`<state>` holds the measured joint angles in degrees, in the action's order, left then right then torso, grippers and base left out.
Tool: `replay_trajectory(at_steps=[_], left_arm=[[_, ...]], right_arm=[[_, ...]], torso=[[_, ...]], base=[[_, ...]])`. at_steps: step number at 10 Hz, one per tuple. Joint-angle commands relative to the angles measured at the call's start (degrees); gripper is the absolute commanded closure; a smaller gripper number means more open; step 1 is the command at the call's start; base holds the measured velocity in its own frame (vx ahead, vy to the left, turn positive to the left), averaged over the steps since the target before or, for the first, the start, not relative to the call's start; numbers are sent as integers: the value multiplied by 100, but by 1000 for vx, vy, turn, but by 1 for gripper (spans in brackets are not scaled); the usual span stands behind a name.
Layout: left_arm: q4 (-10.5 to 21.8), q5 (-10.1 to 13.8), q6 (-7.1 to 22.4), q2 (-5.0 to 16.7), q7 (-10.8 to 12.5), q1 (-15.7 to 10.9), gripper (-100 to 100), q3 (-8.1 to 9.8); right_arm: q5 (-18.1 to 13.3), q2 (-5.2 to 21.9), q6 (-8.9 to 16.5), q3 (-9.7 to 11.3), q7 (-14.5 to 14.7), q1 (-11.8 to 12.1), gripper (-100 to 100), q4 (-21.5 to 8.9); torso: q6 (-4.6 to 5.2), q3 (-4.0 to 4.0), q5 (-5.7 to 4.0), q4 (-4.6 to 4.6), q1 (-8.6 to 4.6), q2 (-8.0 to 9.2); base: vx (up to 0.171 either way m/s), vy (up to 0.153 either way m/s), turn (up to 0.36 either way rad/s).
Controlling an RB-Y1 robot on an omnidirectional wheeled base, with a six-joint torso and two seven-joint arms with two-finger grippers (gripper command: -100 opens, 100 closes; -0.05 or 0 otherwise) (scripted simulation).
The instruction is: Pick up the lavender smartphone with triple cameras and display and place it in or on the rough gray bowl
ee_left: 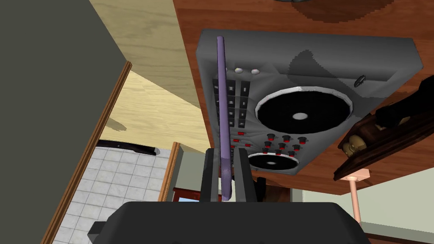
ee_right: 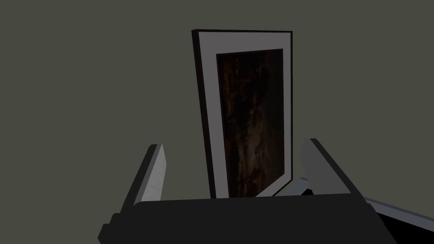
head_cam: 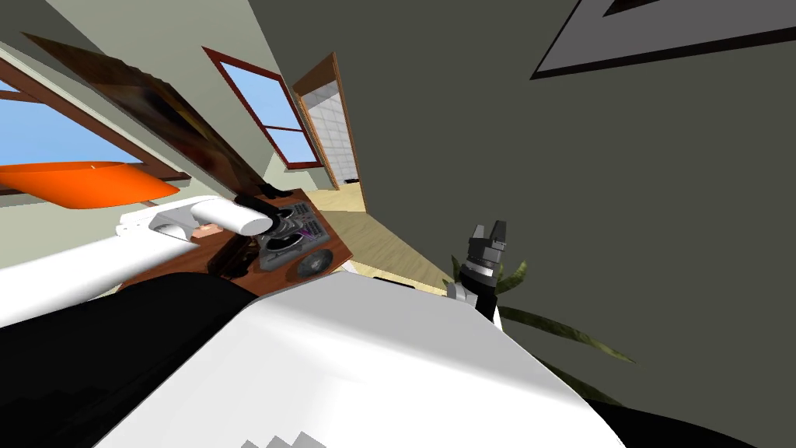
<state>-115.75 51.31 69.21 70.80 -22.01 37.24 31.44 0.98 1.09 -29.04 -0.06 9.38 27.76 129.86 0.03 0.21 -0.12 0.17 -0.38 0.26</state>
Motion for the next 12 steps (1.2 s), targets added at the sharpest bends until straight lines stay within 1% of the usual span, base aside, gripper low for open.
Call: replay_trajectory(at_steps=[1,2,3,5,7,10,12], left_arm=[[-166,155,169,142,-1,31,100,150],[-309,235,281,218,13,78,100,229],[-389,273,339,254,22,108,100,263],[-757,406,588,389,66,262,100,377],[-950,464,712,450,92,349,100,422],[-1217,535,880,528,128,474,100,475],[-1475,585,1034,591,163,607,100,502]], right_arm=[[0,0,0,0,0,0,0,0],[0,0,0,0,0,0,0,0],[0,0,0,0,0,1,0,0],[0,0,0,-1,0,1,0,0],[0,0,0,0,0,1,0,0],[0,0,0,0,0,0,0,0],[0,0,0,0,0,0,0,0]], torso=[[0,0,0,0,0,0],[-1,-3,-1,-2,0,-4],[-2,-8,-1,-5,1,-13],[-3,-16,3,-11,14,-24],[-3,-20,3,-14,7,-27],[-2,-24,6,-19,17,-30],[-8,-25,6,-21,18,-30]], base=[[10,-54,136],[41,-48,216],[47,-33,128],[57,-23,206],[45,-39,189],[33,-20,113],[39,-24,183]])
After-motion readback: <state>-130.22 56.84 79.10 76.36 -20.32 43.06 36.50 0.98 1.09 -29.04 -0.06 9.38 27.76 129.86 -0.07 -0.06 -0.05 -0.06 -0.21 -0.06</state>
